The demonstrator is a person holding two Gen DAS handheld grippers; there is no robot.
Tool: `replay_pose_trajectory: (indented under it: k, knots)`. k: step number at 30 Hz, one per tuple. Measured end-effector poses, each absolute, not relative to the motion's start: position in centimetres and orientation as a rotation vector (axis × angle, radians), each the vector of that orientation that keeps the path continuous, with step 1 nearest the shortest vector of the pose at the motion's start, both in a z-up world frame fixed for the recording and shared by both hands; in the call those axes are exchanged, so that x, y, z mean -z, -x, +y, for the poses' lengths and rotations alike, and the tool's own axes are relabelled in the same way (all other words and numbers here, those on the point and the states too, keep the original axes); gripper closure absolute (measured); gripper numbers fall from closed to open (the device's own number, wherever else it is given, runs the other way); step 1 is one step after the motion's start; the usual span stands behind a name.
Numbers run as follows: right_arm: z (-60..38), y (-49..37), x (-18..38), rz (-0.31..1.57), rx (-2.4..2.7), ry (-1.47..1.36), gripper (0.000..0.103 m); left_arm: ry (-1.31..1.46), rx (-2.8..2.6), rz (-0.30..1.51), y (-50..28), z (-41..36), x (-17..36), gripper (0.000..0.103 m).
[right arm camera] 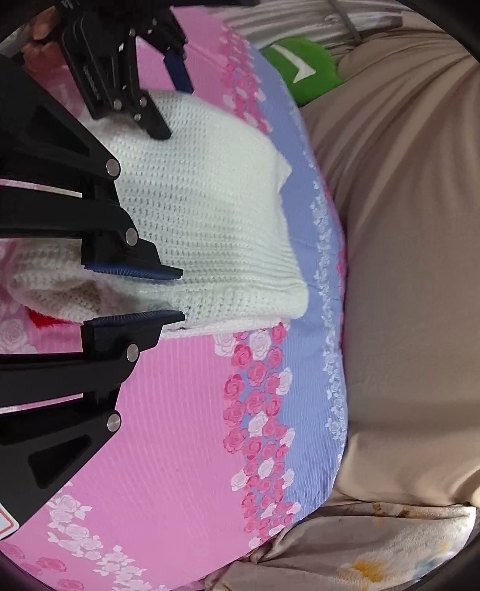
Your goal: Fold small clothes
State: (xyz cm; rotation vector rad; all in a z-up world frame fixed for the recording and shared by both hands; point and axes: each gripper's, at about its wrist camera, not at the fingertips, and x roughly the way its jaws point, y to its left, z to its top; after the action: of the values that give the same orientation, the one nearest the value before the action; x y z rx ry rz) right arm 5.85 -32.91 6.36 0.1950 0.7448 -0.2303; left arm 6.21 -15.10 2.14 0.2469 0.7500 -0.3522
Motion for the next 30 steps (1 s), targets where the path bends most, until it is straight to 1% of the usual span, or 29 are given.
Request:
replay_pose_trajectory:
  k: [2, 5, 6, 11, 13, 15, 16, 20, 21, 22, 23, 24, 25, 27, 29, 30]
  knots:
    - [-32.7, -5.2, -6.6, 0.737, 0.229, -0.196, 0.089, -0.227, 0.357, 0.747, -5.9, -14.9, -2.6, 0.029]
    - [-32.6, -5.9, -4.1, 0.806, 0.255, -0.166, 0.088, -0.219, 0.368, 0.746, -5.5, -15.0, -2.8, 0.029]
    - [-32.6, -5.7, -4.0, 0.798, 0.263, -0.169, 0.088, -0.225, 0.368, 0.751, -5.5, -15.1, -2.6, 0.029]
    - [-31.8, -2.9, -6.7, 0.728, 0.219, -0.201, 0.086, -0.230, 0.364, 0.765, -5.2, -15.1, -2.2, 0.029]
    - [-31.7, -2.8, -5.7, 0.764, 0.209, -0.208, 0.085, -0.228, 0.364, 0.767, -5.1, -15.1, -2.1, 0.029]
    - [-31.7, -3.5, -3.4, 0.836, 0.221, -0.208, 0.084, -0.231, 0.362, 0.771, -5.1, -15.2, -1.9, 0.029]
    - [-31.8, -3.7, -2.4, 0.855, 0.216, -0.218, 0.080, -0.234, 0.359, 0.771, -5.0, -15.3, -1.8, 0.029]
    - [-31.4, -2.6, -3.7, 0.812, 0.206, -0.235, 0.077, -0.231, 0.357, 0.777, -4.8, -15.1, -1.7, 0.029]
    - [-31.5, -2.3, -4.3, 0.797, 0.195, -0.248, 0.077, -0.223, 0.361, 0.782, -4.7, -14.8, -1.7, 0.027]
    - [-31.6, -1.9, -4.9, 0.780, 0.180, -0.266, 0.073, -0.209, 0.366, 0.786, -4.6, -14.5, -1.9, 0.025]
    - [-31.9, -1.5, -5.5, 0.761, 0.173, -0.280, 0.069, -0.191, 0.375, 0.787, -4.5, -14.2, -2.1, 0.021]
    - [-32.2, -1.3, -6.0, 0.744, 0.174, -0.285, 0.059, -0.167, 0.389, 0.787, -4.5, -13.8, -2.3, 0.016]
    - [-32.5, -1.1, -6.6, 0.725, 0.184, -0.283, 0.050, -0.133, 0.411, 0.786, -4.4, -13.3, -2.7, 0.015]
    - [-33.1, -1.3, -7.2, 0.714, 0.207, -0.271, 0.043, -0.078, 0.446, 0.788, -4.7, -12.4, -3.6, 0.010]
    - [-34.0, -2.0, -7.3, 0.725, 0.205, -0.274, 0.039, -0.040, 0.472, 0.799, -5.5, -11.8, -4.0, 0.009]
    - [-34.4, -2.5, -7.1, 0.734, 0.197, -0.281, 0.035, -0.026, 0.474, 0.809, -6.1, -11.6, -4.1, 0.008]
